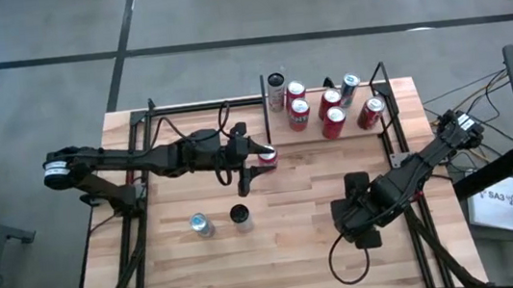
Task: Place canned beverage on shelf
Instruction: Put the right blue soda can on the shelf aligned with the other blue soda can
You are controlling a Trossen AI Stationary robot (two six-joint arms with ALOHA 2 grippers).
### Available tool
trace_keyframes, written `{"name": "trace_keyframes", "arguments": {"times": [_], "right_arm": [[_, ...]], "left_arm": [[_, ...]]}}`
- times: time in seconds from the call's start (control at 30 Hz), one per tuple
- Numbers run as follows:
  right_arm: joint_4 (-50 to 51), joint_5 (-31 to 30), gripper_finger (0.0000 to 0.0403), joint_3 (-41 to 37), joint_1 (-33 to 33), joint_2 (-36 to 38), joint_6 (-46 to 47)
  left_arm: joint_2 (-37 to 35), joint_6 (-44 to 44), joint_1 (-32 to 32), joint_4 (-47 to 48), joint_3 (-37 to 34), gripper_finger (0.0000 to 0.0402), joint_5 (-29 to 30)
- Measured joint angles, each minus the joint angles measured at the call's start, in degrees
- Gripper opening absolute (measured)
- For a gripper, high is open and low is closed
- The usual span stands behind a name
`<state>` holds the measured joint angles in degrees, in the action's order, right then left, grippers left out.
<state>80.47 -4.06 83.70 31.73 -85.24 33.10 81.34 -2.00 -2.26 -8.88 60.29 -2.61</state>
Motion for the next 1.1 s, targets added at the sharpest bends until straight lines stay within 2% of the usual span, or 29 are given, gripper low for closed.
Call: {"name": "trace_keyframes", "arguments": {"times": [0.6,1.1], "right_arm": [[-0.01,1.08,0.0349,-1.39,0.02,-0.37,0.0],[-2.0,3.2,0.0349,-5.91,0.02,-0.38,-0.04]], "left_arm": [[0.0,0.0,0.0,0.07,-0.09,0.019,0.0],[0.0,0.0,0.0,0.07,-0.09,0.019,0.0]]}}
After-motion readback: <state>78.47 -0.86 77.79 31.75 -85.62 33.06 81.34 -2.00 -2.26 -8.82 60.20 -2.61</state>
